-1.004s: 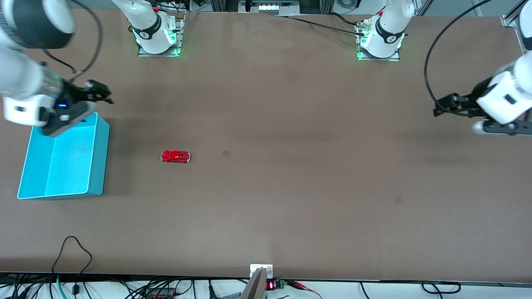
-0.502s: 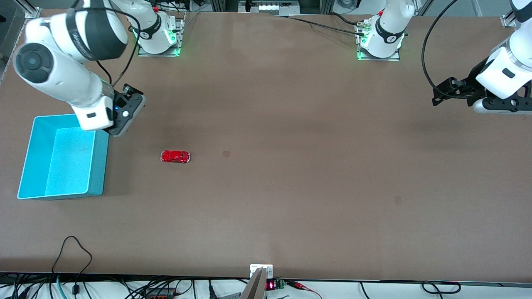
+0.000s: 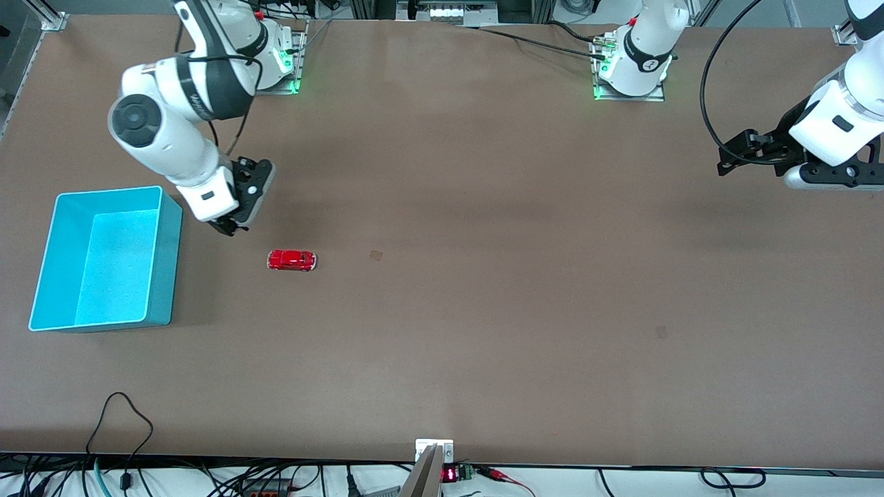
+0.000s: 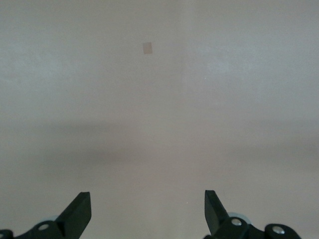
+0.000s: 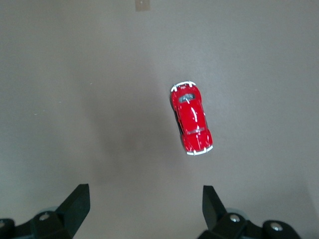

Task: Wind red beetle toy and store in blue box
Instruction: 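Reach the right gripper toward the red toy car, then lower the right gripper and grasp the red toy car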

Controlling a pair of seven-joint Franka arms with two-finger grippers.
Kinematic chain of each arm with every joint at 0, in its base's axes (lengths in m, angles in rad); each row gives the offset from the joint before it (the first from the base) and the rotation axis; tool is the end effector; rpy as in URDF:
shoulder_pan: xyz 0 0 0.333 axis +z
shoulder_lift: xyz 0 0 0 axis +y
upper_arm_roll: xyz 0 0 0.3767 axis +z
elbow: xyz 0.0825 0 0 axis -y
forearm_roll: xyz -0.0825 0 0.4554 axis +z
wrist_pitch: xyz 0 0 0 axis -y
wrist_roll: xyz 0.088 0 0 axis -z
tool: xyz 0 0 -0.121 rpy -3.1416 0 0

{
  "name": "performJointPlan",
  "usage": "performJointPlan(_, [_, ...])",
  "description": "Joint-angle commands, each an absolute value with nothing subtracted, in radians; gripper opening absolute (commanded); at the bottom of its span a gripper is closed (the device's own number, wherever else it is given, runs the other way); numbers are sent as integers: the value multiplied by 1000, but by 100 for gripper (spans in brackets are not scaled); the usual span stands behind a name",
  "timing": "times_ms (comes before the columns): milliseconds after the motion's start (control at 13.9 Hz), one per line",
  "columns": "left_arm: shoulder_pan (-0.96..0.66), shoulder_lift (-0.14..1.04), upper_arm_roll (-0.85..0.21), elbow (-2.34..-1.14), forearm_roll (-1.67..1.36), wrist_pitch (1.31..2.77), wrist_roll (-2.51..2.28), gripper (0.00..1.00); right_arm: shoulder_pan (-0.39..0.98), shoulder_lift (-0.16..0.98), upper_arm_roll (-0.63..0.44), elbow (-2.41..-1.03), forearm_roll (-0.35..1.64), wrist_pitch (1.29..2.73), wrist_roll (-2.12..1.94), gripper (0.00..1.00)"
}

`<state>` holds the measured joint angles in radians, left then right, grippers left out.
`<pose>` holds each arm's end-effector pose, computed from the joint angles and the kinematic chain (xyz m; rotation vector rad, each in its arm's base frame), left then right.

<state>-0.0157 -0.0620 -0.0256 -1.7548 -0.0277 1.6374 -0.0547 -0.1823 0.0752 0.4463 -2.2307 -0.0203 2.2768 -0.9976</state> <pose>0.6016 -0.0285 0.6149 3.1169 0.0251 -0.0882 0.5681 0.1520 0.3390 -2.5062 -1.8547 0.0217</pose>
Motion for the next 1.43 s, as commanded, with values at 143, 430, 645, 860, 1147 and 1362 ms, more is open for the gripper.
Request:
performJointPlan(143, [-20,-72,-23,-1761,-12,1629,-61,100,-209,167,462,-2257,-34,2442,-1179,100])
performJointPlan(430, [-28,-72,-28,-1752,23,1629,-58,100,-202,235,462,-2249,-113,2517,-1218,100])
performJointPlan(645, [-31,-75,-29,-1752,23,1615,-58,100,-198,287,460,-2240,-132,2582,-1216,100])
performJointPlan(860, [-32,-74,-44,-1738,23,1592,-58,100,-195,348,448,-2198,-165,2609,-1213,100])
performJointPlan(1147, [-32,-75,-57,-1736,23,1586,-58,100,-176,402,423,-2187,-172,2664,-1206,100])
performJointPlan(1362, [-32,-74,-57,-1736,23,1585,-58,100,-153,425,399,-2175,-173,2688,-1206,100])
